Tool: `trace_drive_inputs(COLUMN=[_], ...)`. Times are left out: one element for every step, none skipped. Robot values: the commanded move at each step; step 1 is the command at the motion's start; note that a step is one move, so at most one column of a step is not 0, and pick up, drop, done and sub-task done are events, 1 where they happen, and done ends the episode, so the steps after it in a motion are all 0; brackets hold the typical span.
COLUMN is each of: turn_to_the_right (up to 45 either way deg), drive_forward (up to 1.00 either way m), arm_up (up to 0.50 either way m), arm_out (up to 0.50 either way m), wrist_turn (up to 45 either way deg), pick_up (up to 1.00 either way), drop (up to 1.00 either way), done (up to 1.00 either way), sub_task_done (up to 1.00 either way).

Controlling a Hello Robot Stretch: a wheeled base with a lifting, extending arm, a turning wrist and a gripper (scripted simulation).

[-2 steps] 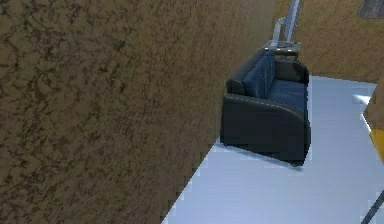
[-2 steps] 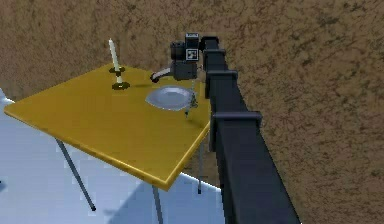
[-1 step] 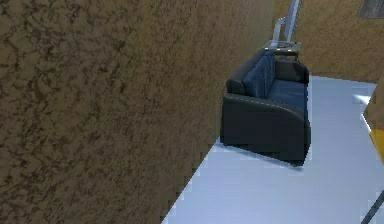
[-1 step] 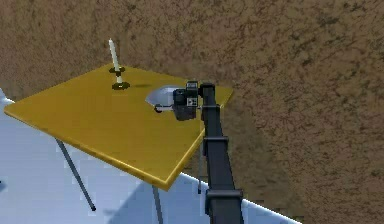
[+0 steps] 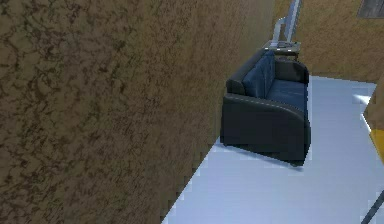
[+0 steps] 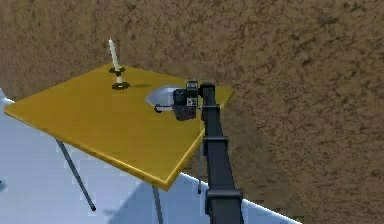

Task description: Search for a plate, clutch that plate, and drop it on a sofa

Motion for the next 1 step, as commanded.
trace_drive_inputs(turn_to_the_right=[0.0], drive_forward=[0.00], arm_up=[0.10], arm_out=[0.00], wrist_turn=[0.0], pick_up=[0.00], drop=[0.00], done=[0.00], sub_task_done=[0.00])
